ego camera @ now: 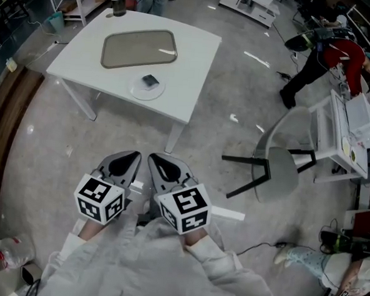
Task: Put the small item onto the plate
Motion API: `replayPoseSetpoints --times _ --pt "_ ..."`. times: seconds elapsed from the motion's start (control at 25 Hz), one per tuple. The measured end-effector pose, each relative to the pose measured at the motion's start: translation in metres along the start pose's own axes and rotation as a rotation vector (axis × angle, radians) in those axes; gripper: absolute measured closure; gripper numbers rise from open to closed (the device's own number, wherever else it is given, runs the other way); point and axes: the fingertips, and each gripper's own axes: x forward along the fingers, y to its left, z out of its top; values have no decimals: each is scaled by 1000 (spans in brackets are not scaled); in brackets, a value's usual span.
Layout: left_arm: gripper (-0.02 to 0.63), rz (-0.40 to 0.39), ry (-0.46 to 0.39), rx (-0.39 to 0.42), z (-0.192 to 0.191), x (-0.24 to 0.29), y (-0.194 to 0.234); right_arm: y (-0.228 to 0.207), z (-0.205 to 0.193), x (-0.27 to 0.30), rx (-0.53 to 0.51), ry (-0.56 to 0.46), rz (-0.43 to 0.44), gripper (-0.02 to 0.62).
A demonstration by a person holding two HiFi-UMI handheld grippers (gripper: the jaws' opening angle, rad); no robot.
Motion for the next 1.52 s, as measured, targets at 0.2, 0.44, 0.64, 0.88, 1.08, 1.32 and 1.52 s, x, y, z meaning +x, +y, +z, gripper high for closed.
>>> replayPoseSetpoints --times 0.2,0.44,0.64,0.88,1.08,1.32,1.52 --pt "595 -8 26 -12 -8 18 16 -13 -4 24 -7 18 26 580" --pt "595 -6 31 -19 17 56 47 -45 21 61 -14 23 39 580" --pt "595 -7 45 -9 41 95 68 -84 38 91 -6 48 44 580" --pt "595 32 25 -22 75 136 107 -125 66 129 -12 49 68 580" --pt "595 65 -2 -28 105 166 131 -159 95 156 -31 41 86 580" --pt "595 90 -16 -43 128 200 159 -189 110 187 -48 67 120 580" --pt "595 109 -17 -43 134 223 173 -209 108 207 -50 84 147 580"
